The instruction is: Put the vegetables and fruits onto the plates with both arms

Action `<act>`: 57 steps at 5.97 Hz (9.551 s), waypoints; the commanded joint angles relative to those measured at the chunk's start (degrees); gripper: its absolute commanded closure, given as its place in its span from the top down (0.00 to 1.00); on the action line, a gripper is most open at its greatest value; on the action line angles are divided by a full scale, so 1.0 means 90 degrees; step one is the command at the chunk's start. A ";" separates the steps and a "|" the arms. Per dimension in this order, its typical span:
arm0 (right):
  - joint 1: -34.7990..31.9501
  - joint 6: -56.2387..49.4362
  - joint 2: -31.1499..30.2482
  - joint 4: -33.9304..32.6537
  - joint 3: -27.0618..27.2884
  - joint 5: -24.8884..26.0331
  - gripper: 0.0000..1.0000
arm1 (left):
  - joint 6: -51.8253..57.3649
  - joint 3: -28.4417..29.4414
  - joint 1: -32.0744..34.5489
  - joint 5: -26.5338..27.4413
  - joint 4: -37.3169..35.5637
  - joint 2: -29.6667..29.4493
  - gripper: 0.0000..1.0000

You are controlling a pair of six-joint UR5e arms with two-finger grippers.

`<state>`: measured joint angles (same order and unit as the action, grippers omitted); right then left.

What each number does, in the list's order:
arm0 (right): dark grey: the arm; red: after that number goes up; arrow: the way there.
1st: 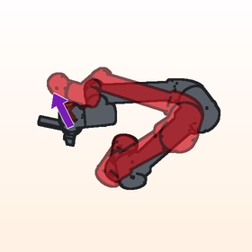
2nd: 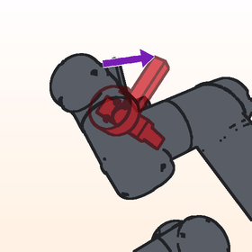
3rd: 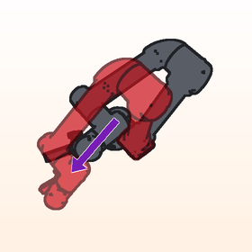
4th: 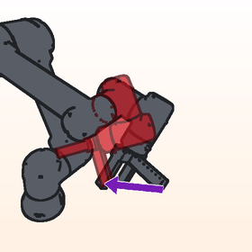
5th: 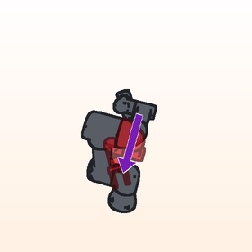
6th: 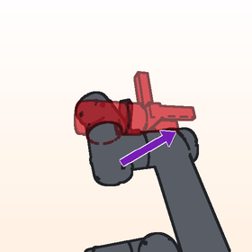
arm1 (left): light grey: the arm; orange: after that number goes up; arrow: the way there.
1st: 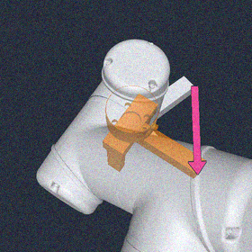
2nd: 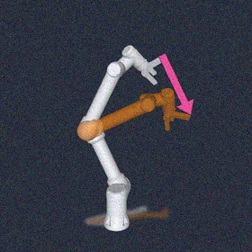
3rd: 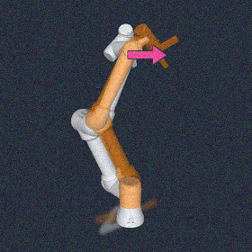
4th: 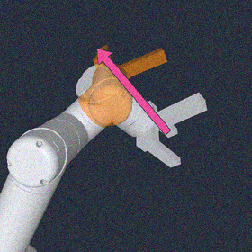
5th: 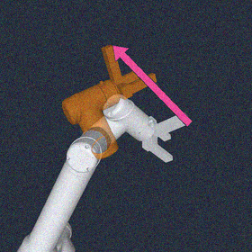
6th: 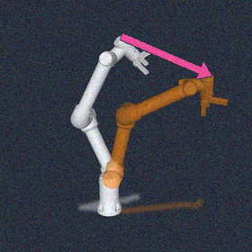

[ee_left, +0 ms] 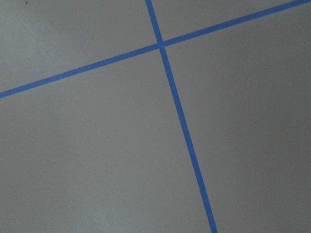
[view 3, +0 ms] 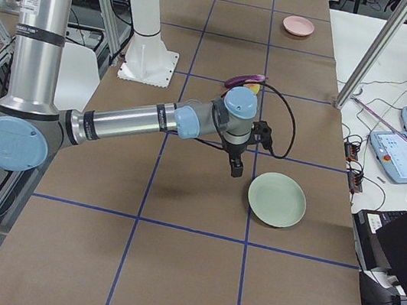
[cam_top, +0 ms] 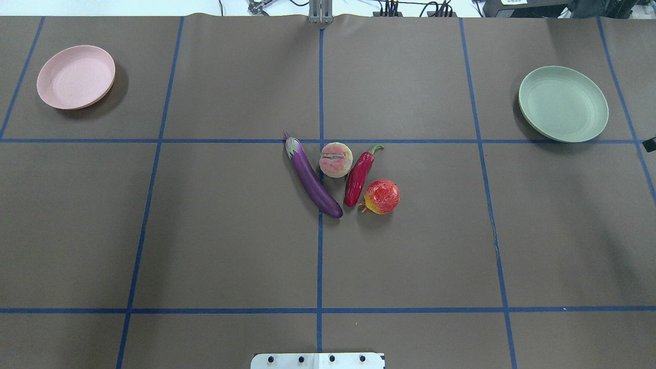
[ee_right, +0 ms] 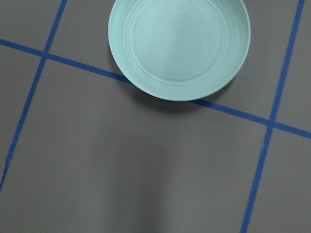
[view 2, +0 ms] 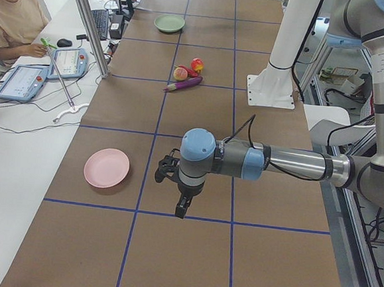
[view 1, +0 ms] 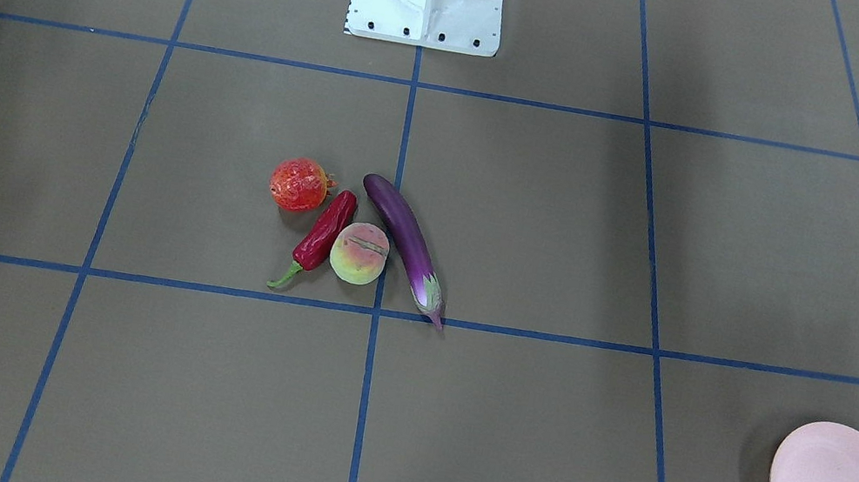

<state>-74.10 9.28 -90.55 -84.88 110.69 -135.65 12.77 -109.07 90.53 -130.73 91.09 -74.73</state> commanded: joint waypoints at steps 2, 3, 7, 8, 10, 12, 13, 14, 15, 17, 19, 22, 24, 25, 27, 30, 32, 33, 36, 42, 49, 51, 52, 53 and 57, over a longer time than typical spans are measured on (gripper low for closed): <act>0.2092 0.3262 0.1978 -0.0032 -0.0149 0.0468 1.00 | -0.0002 0.0010 0.0000 -0.0005 -0.0003 0.0022 1.00; 0.2796 0.4010 0.2401 -0.0071 -0.0179 0.1120 1.00 | 0.0007 0.0010 0.0000 -0.0005 -0.0003 0.0032 1.00; 0.4500 0.5374 0.3858 -0.0071 -0.1505 0.3165 1.00 | 0.0007 0.0029 -0.0010 -0.0005 -0.0003 0.0022 1.00; 0.4706 0.5365 0.3851 -0.0071 -0.1546 0.3593 1.00 | 0.0007 0.0029 -0.0010 -0.0005 -0.0003 0.0022 1.00; 0.4902 0.5365 0.3783 -0.0071 -0.1566 0.3840 1.00 | 0.0007 0.0039 -0.0010 -0.0005 -0.0003 0.0022 1.00; 0.5029 0.5287 0.3791 -0.0381 -0.1576 0.4114 1.00 | 0.0007 0.0039 -0.0010 -0.0005 -0.0013 0.0032 1.00; 0.5156 0.5267 0.3792 -0.0558 -0.1576 0.4318 1.00 | 0.0007 0.0049 -0.0010 -0.0005 -0.0013 0.0042 1.00; 0.5215 0.5258 0.3773 -0.0627 -0.1566 0.4388 1.00 | 0.0007 0.0039 -0.0010 -0.0005 -0.0004 0.0052 1.00; 0.5244 0.5257 0.3743 -0.0628 -0.1566 0.4417 0.89 | 0.0007 0.0029 -0.0010 -0.0005 -0.0003 0.0052 1.00; 0.5138 0.5248 0.3841 -0.0667 -0.1470 0.4379 0.00 | 0.0007 -0.0010 0.0000 -0.0005 0.0006 0.0081 1.00; 0.3905 0.3706 0.3754 -0.0590 -0.1488 0.3428 0.00 | -0.0002 -0.0010 0.0000 -0.0005 0.0006 0.0081 1.00; 0.1795 0.0699 0.3238 -0.0579 -0.2052 0.1426 0.00 | 0.0007 0.0000 0.0000 -0.0005 0.0006 0.0081 1.00; 0.0621 -0.1296 0.2933 0.0593 -0.3810 0.0553 0.00 | 0.0007 -0.0010 -0.0010 -0.0005 0.0006 0.0081 1.00; 0.0461 -0.1479 0.2913 0.1675 -0.4905 0.0502 0.03 | 0.0007 -0.0010 0.0000 -0.0005 0.0006 0.0081 1.00; 0.0431 -0.1423 0.2738 0.1969 -0.5092 0.0473 0.99 | 0.0007 0.0010 -0.0010 -0.0005 0.0006 0.0081 1.00; 0.0904 0.2916 0.2979 0.1970 -0.3352 -0.0095 0.99 | 0.0007 0.0019 -0.0010 -0.0005 0.0006 0.0081 1.00; 0.2588 0.5305 0.3894 0.1892 -0.2973 0.1614 0.99 | 0.0007 0.0029 -0.0010 -0.0005 0.0006 0.0071 1.00; 0.3256 0.5973 0.4392 0.1611 -0.3002 0.2369 0.99 | 0.0007 0.0039 -0.0010 -0.0005 0.0006 0.0071 1.00; 0.4372 0.6233 0.5596 0.0329 -0.3370 0.3701 0.99 | 0.0017 0.0049 -0.0010 -0.0005 -0.0003 0.0081 1.00; 0.5000 0.5912 0.5706 -0.0374 -0.3637 0.4847 0.98 | 0.0017 0.0068 -0.0010 -0.0005 -0.0003 0.0081 1.00; 0.3718 0.3655 0.5503 -0.0404 -0.3519 0.3625 0.00 | 0.0017 0.0107 -0.0010 -0.0142 -0.0003 0.0071 1.00; 0.2526 0.1195 0.4646 -0.0199 -0.3529 0.2889 0.00 | 0.0007 0.0107 -0.0010 -0.0152 -0.0003 0.0081 1.00; 0.2056 0.0460 0.4197 0.0237 -0.3558 0.2391 0.00 | 0.0007 0.0107 -0.0010 -0.0355 -0.0003 0.0081 1.00; 0.1491 -0.0388 0.3603 0.0666 -0.3626 0.1826 0.00 | 0.0007 0.0117 -0.0010 -0.0415 -0.0003 0.0081 1.00; 0.0342 -0.2087 0.3323 0.0778 -0.4738 0.0385 0.83 | 0.0007 0.0117 -0.0010 -0.0416 0.0006 0.0081 1.00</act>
<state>-70.57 -8.86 -60.79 -77.97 69.92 -131.12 12.83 -108.06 90.44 -134.47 91.12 -74.00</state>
